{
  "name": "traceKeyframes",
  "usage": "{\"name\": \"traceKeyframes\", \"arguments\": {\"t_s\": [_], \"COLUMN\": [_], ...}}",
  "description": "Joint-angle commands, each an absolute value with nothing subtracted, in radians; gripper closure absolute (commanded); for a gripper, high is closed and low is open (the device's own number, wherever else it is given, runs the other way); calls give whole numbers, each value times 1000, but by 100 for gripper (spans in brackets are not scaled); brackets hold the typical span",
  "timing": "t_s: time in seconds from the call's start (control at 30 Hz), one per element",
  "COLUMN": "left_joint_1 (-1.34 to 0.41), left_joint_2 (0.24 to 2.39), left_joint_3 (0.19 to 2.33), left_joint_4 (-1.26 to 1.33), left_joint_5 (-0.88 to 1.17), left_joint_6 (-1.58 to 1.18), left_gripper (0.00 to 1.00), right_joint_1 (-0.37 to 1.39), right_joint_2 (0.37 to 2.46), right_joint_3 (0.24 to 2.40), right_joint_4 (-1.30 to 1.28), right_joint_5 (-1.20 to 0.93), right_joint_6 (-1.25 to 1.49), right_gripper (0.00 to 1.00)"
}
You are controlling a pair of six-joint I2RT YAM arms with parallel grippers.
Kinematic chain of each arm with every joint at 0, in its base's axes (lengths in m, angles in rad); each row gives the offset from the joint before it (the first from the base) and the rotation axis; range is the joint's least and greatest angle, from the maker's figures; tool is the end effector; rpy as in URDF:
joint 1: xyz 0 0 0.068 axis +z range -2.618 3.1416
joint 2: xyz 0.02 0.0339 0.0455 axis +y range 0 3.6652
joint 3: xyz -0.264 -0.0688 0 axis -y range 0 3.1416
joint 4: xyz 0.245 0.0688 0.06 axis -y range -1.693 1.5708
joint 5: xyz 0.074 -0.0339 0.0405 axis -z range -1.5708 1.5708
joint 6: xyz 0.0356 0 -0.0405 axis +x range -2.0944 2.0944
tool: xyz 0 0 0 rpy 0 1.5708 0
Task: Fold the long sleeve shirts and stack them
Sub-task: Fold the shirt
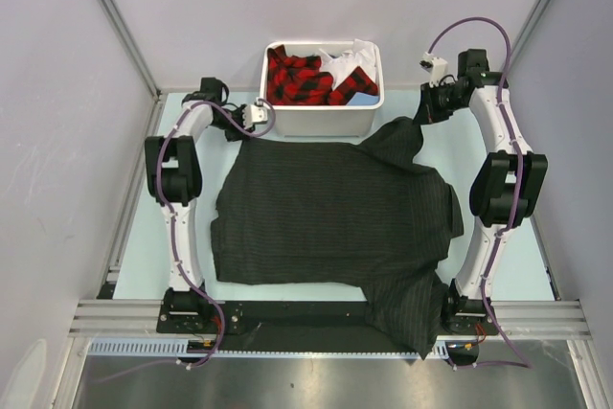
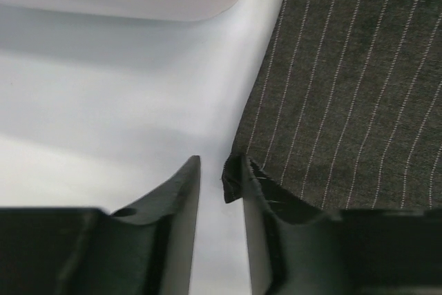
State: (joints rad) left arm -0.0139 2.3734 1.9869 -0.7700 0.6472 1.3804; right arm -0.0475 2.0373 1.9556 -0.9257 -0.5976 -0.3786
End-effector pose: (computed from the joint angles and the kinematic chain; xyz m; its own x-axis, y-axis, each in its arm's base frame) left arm 0.5003 -0.0284 0.1664 0.0760 0.7824 -0.6181 0.9468 0.1378 0.2908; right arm 0.4435 -0.0010 0.3017 -0.6883 -0.2732 -0.6721 -0.5546 0.7954 0.2446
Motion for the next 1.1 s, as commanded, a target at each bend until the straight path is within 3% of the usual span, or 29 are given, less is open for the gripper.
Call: {"name": "traceKeyframes", "arguments": {"t_s": [0.0,0.2,0.33,0.7,1.07], "left_joint_1": [-28,-29,-31,-31,-23], "left_joint_2": [2370,2346,2332,2266,2045], "left_joint_3": [2030,2025,2019,1988,1734], "left_joint_4": [-847,-893,-905,-850,-802], "left_joint_5": [675,669,667,661,655], "left_joint_6": [1465,1477,1482,1427,1396], "left_gripper": [74,94,100,100,100], "right_joint_1": [-41,-46,-48,-60,-84], "right_joint_2": [2031,2010,2002,1942,1835], "right_joint_3": [2003,1990,1980,1956,1864], "right_joint_4": [-946,-954,-954,-956,-976], "right_joint_5": [-594,-603,-607,-620,-652], "right_joint_6": [-391,-399,-405,-405,-457], "right_gripper": [100,100,100,100,100]}}
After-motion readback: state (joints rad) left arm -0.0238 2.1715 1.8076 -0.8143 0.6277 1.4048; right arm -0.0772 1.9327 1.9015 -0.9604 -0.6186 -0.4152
